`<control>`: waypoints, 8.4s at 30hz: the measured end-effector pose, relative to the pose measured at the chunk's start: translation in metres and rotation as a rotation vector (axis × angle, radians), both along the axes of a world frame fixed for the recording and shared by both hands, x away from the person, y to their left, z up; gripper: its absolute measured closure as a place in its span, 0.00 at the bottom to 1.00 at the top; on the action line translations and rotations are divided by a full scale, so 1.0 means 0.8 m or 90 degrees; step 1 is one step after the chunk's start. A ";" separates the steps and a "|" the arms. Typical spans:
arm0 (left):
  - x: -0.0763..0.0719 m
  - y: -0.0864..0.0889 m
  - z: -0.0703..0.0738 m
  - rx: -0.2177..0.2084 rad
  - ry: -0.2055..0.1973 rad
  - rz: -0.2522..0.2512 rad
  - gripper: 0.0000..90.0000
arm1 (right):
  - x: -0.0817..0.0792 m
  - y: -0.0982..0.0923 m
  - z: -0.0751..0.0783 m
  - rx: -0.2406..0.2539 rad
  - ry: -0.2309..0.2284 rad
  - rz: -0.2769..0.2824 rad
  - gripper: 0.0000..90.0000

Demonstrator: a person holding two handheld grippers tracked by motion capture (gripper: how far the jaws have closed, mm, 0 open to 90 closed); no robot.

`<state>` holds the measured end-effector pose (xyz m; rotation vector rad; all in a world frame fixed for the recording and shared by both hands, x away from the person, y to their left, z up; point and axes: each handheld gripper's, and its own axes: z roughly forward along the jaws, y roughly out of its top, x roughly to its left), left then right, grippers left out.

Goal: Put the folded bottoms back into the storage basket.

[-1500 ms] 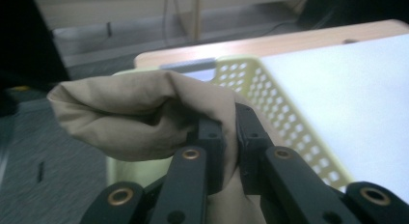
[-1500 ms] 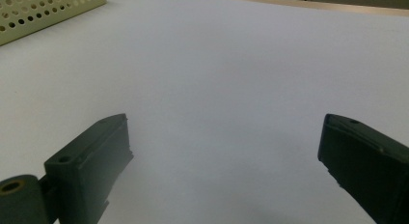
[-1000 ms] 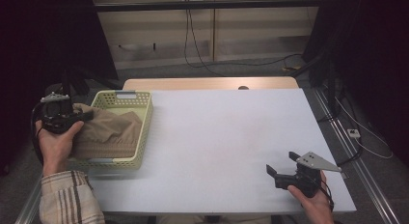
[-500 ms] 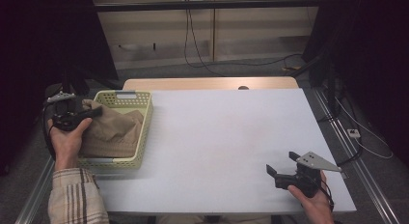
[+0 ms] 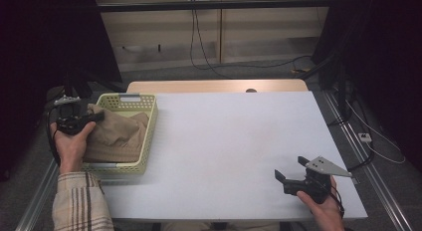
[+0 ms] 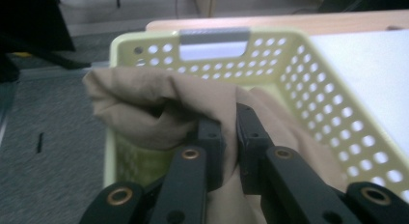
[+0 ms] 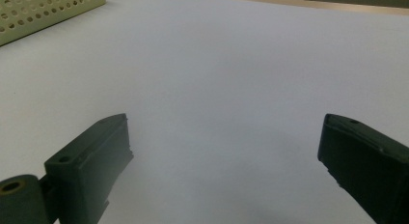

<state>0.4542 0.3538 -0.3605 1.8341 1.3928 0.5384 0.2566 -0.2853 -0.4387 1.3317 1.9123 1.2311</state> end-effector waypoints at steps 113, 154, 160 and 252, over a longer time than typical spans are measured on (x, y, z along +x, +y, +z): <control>0.054 -0.039 -0.086 0.177 0.280 0.053 1.00 | -0.003 -0.001 0.000 -0.002 0.005 0.001 0.06; 0.035 -0.034 -0.038 0.044 0.074 -0.012 0.08 | 0.001 -0.003 -0.001 0.005 0.009 0.005 0.06; 0.026 -0.027 -0.027 0.021 -0.001 -0.016 0.07 | 0.002 -0.003 -0.001 0.002 0.008 0.006 0.06; -0.122 -0.026 0.019 0.018 -0.131 -0.047 0.07 | -0.002 -0.002 -0.001 -0.007 0.013 -0.014 0.06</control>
